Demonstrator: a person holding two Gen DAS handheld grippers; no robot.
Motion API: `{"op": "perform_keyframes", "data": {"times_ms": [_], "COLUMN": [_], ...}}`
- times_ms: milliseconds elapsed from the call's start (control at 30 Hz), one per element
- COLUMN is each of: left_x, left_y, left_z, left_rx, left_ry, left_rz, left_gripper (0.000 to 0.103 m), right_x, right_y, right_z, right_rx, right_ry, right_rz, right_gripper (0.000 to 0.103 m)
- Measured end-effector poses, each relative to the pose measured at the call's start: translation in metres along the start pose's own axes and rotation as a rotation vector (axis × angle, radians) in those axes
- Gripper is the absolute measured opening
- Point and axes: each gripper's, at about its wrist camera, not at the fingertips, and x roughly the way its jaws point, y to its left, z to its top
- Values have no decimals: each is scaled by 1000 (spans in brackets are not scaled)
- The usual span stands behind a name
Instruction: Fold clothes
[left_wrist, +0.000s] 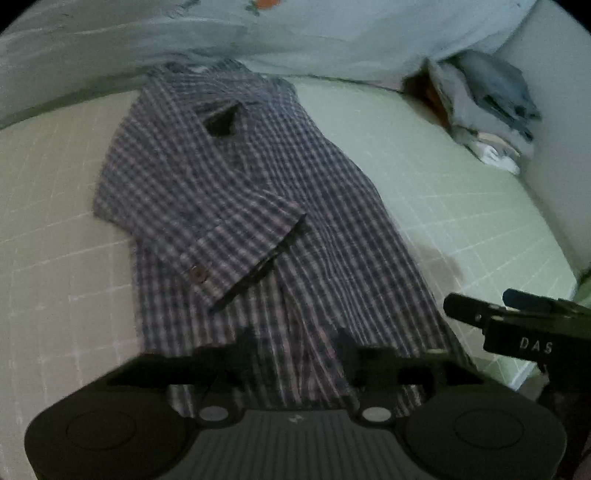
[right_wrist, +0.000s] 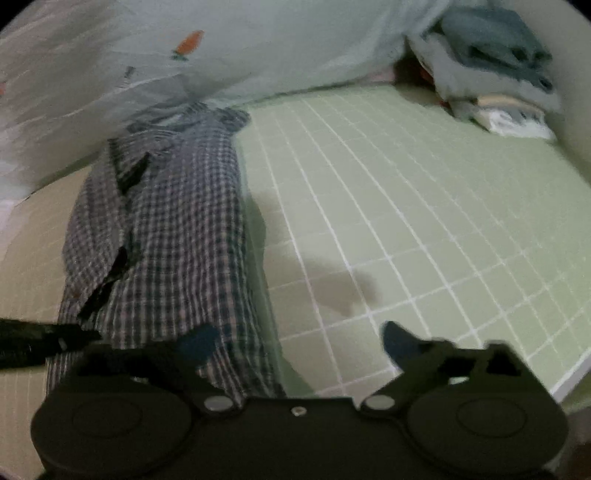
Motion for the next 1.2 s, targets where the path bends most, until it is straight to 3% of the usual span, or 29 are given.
{"op": "perform_keyframes", "data": {"times_ms": [33,100,233,467,533,600,667,833,900,1067,1200], "left_x": [-6,-17,-28,-44,-49,-55,-61,-68,-66,-58,-47], "left_y": [2,9,36,85,99,114,128,156,164,164,153], "left_z": [-2,-7,-22,-41,-39,-31,-24,-11,-8,-7,-9], "left_rx": [-20,-66,-169,-229,-225,-219,-210,-195,-190,-128,-97], "left_ry": [-20,-49,-30,1,-3,-25,-46,-61,-55,-40,-15], "left_rz": [35,118,256,332,350,361,367,372,359,328,266], "left_gripper": [87,92,96,96,96,96,96,96,96,96,96], "right_x": [0,-2,4,26,31,37,46,68,70,40,-1], "right_y": [0,2,22,75,88,100,110,131,133,139,126], "right_z": [1,2,8,18,21,24,29,37,37,31,14], "right_rx": [-16,-35,-77,-125,-132,-132,-120,-91,-78,-102,-25], "right_ry": [-12,-41,-102,-81,-76,-72,-63,-54,-48,-108,-151], "right_rz": [16,51,128,228,224,233,242,244,245,243,206], "right_gripper": [103,103,103,103,96,75,63,41,2,2,1]}}
